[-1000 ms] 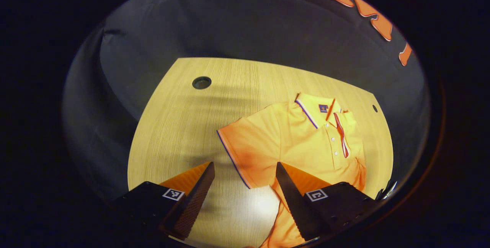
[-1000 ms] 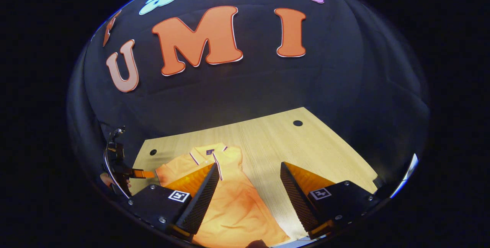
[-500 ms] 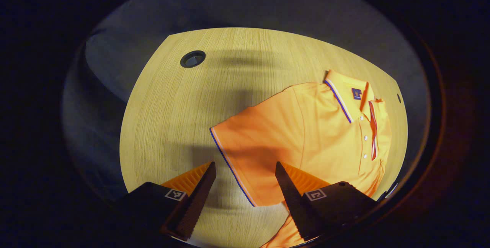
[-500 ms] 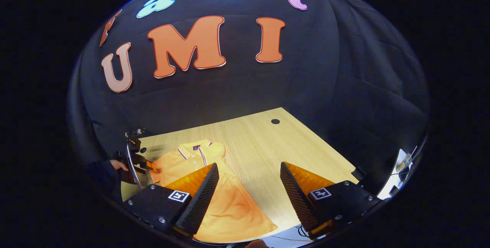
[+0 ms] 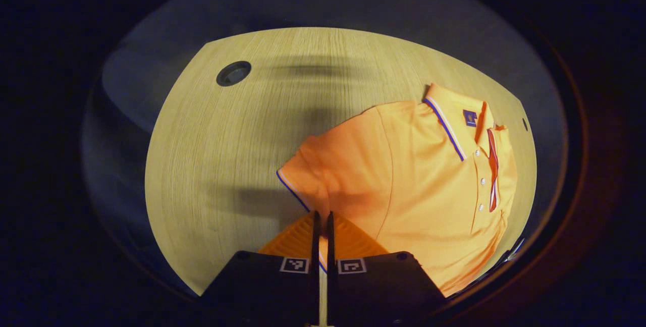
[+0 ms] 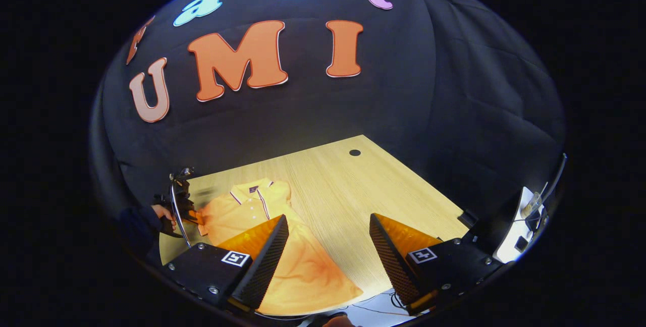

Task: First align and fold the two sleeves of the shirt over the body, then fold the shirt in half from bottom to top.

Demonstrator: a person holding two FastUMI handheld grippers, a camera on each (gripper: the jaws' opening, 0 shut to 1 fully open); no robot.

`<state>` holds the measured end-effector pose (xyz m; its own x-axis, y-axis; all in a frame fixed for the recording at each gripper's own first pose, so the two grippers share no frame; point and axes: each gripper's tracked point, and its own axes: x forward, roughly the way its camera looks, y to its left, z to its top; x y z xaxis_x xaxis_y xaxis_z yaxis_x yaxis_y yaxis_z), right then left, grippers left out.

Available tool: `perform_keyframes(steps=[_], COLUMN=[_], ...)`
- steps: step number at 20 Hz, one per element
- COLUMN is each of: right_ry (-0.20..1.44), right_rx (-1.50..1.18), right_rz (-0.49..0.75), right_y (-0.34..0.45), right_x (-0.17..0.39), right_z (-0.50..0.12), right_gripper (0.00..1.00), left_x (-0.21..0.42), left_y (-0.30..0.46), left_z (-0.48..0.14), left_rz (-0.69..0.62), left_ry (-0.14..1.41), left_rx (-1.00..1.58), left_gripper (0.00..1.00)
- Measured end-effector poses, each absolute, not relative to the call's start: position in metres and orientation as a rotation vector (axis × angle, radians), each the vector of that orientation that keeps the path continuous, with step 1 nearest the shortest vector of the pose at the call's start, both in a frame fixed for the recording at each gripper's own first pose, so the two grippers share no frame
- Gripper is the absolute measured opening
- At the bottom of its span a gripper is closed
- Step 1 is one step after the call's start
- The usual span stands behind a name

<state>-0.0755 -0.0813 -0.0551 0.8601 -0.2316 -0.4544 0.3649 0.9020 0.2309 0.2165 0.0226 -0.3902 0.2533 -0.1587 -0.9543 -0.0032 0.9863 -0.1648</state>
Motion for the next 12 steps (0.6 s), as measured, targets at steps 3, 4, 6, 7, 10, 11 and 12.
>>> perform_keyframes(steps=[3, 4, 6, 7, 10, 11, 12], right_ry=[0.444, 0.442, 0.437, 0.436, 0.439, 0.442, 0.446], right_rx=[0.325, 0.333, 0.354, 0.361, 0.361, 0.36, 0.36], right_rz=[-0.343, -0.349, -0.353, -0.351, -0.354, -0.356, -0.359], right_y=[-0.089, -0.091, -0.093, -0.092, -0.092, -0.092, -0.091], right_x=[-0.084, -0.085, -0.086, -0.086, -0.088, -0.089, -0.091], right_z=[-0.062, -0.062, -0.063, -0.063, -0.065, -0.066, -0.067], right_gripper=[0.98, 0.98, 0.98, 0.98, 0.98, 0.98, 0.98], left_x=[0.236, 0.241, 0.246, 0.248, 0.258, 0.258, 0.26], left_y=[0.016, 0.012, -0.005, -0.014, -0.042, -0.05, -0.061], left_z=[-0.365, -0.357, -0.34, -0.333, -0.316, -0.313, -0.309], left_rz=[-0.175, -0.192, -0.248, -0.277, -0.342, -0.364, -0.391], left_ry=[1.197, 1.171, 1.128, 1.11, 1.056, 1.047, 1.036], left_rx=[-0.116, -0.097, -0.074, -0.068, -0.048, -0.038, -0.037], left_gripper=[0.06, 0.06, 0.06, 0.06, 0.06, 0.06, 0.06])
